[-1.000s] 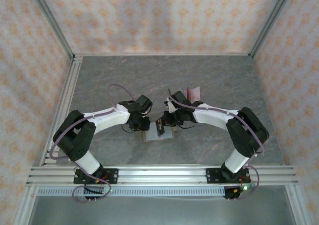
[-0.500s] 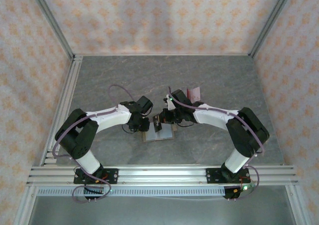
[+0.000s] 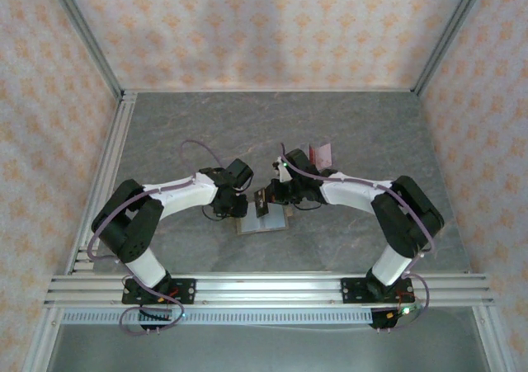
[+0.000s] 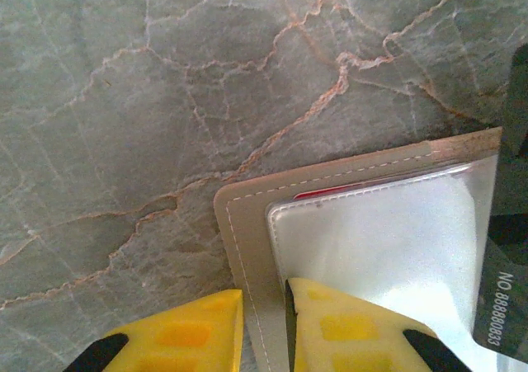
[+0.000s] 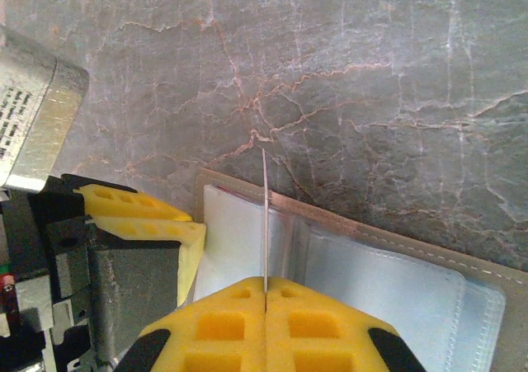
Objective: Put the credit cards into the card holder
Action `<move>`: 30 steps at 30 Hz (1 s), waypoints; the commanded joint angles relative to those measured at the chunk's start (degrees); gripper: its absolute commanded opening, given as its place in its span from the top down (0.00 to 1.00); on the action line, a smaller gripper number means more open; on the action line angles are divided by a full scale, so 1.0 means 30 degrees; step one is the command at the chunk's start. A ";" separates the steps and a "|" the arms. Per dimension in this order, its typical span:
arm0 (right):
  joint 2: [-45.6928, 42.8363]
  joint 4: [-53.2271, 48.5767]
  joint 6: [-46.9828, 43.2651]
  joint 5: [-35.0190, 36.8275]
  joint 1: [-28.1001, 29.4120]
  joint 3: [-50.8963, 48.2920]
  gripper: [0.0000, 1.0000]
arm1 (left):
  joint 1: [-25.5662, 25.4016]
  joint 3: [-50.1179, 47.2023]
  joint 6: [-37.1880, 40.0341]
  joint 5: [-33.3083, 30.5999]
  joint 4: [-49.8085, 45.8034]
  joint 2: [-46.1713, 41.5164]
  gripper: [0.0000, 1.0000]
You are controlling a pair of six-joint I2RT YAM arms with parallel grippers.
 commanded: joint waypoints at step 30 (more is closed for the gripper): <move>0.0194 0.4323 0.2685 -0.0838 0.0478 -0.3034 1.00 | -0.0248 -0.0187 -0.0003 -0.0847 -0.0750 0.1052 0.79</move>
